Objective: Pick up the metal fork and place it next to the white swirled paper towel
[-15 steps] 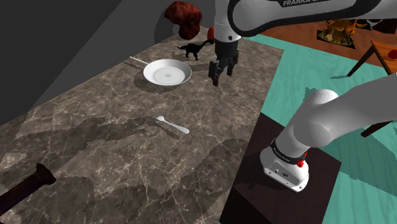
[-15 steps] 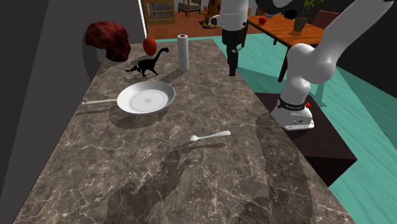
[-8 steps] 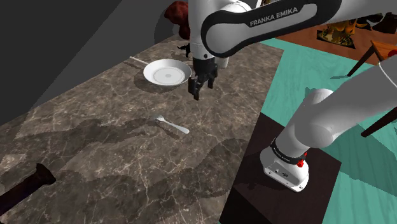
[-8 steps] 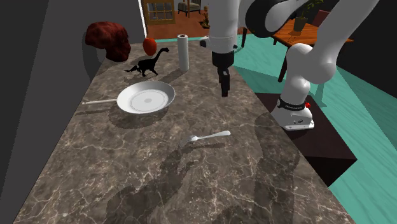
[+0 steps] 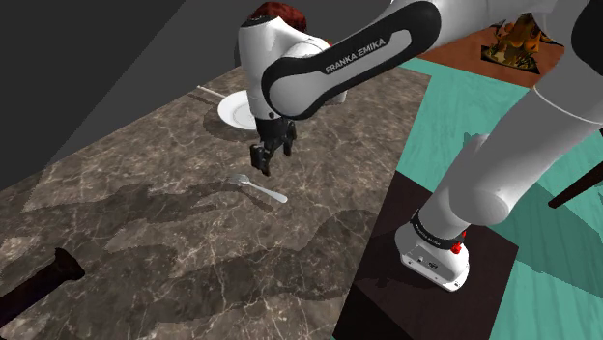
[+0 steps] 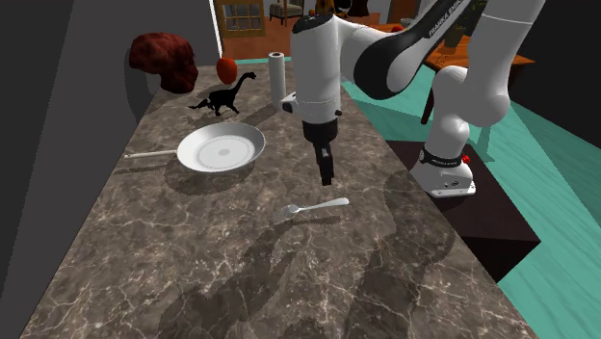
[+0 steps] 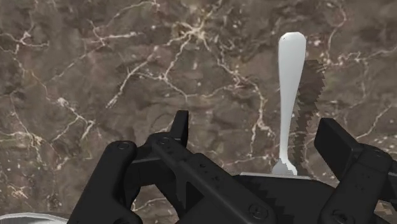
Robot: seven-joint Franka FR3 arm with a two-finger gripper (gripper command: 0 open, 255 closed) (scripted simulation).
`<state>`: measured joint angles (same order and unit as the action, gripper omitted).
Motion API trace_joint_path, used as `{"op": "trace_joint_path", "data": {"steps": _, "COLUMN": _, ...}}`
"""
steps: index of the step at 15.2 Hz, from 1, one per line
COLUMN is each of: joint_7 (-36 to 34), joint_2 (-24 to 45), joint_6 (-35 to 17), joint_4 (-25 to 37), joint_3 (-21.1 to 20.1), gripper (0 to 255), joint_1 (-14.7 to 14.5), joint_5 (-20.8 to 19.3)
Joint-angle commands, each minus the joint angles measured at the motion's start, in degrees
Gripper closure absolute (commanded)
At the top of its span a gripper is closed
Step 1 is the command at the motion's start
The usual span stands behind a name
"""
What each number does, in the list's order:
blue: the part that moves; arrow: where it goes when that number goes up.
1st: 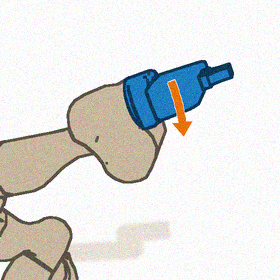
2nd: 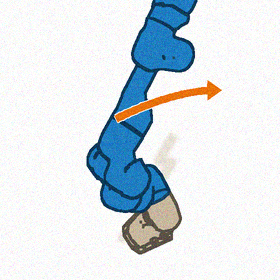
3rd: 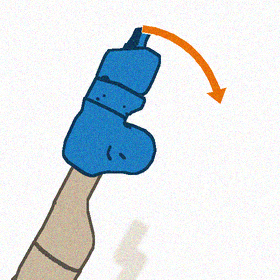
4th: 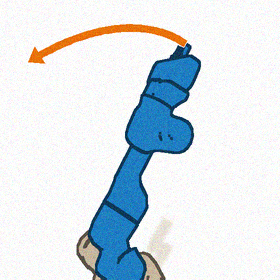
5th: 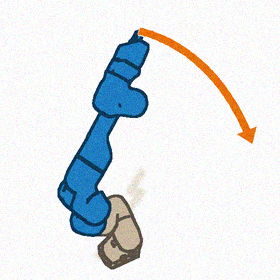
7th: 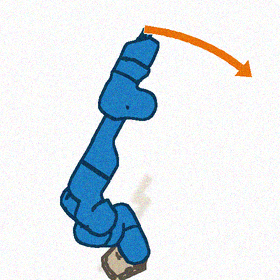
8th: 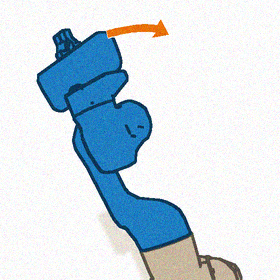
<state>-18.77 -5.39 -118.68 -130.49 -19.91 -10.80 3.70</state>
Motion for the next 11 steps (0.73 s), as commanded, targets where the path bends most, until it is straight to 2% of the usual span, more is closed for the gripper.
{"op": "trace_joint_path", "data": {"steps": 1, "joint_7": -1.4, "joint_2": 4.1, "joint_6": -1.9, "joint_4": 2.0, "joint_3": -1.1, "gripper": 0, "joint_1": -0.8, "joint_5": -0.9}}
{"op": "trace_joint_path", "data": {"steps": 4, "joint_7": -3.3, "joint_2": 9.4, "joint_6": -3.5, "joint_4": 5.2, "joint_3": -2.3, "gripper": 0, "joint_1": -1.9, "joint_5": -2.5}}
{"op": "trace_joint_path", "data": {"steps": 11, "joint_7": -4.2, "joint_2": 12.1, "joint_6": -8.8, "joint_4": 2.4, "joint_3": -2.2, "gripper": 0, "joint_1": -2.2, "joint_5": -3.7}}
